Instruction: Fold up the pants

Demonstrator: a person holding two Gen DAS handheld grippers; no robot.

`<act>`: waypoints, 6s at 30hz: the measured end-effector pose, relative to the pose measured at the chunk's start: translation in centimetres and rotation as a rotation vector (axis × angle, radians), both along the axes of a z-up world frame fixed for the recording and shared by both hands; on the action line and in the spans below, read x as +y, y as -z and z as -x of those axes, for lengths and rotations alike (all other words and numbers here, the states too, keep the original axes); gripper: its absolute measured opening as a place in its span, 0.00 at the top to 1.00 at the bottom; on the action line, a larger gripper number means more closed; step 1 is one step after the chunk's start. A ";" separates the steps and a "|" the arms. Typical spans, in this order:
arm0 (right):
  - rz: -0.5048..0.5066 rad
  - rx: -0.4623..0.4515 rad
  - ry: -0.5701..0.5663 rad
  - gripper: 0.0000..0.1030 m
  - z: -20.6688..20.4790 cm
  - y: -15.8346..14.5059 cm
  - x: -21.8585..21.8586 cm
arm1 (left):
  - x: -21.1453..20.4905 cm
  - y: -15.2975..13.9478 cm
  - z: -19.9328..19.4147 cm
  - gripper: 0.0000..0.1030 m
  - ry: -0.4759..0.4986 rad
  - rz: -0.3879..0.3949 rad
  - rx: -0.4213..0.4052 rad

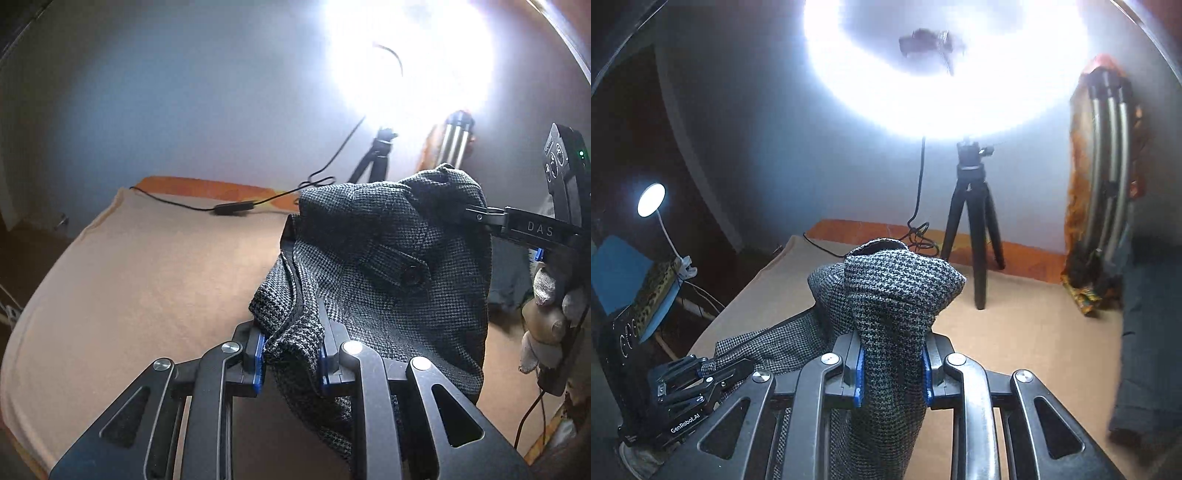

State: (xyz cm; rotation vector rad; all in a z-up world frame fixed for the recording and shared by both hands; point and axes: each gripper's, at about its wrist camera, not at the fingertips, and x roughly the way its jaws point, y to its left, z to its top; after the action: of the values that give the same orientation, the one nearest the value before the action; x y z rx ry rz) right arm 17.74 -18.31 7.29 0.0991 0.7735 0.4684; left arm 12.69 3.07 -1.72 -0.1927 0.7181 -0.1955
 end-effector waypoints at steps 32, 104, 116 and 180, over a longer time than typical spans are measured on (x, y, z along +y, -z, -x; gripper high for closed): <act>0.018 -0.063 0.130 0.79 6.6 -5.6 -16.4 | -15.9 -4.2 2.0 0.83 0.237 0.069 -0.063; 0.275 0.051 0.476 0.35 -12.0 1.2 -41.5 | -34.3 0.6 -11.2 0.59 0.250 -0.058 0.052; 0.225 0.016 0.496 0.35 -7.9 -0.8 -40.7 | -31.5 -2.0 -8.1 0.59 0.211 -0.063 0.064; 0.278 -0.025 0.501 0.25 11.7 -3.7 -31.9 | -25.8 -8.3 7.1 0.36 0.250 -0.089 -0.059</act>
State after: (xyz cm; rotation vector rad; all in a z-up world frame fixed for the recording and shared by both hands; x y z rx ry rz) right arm 6.09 -50.18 11.00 0.0250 0.7506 -0.1142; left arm 5.56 -22.77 6.63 -0.0114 0.6899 -0.4046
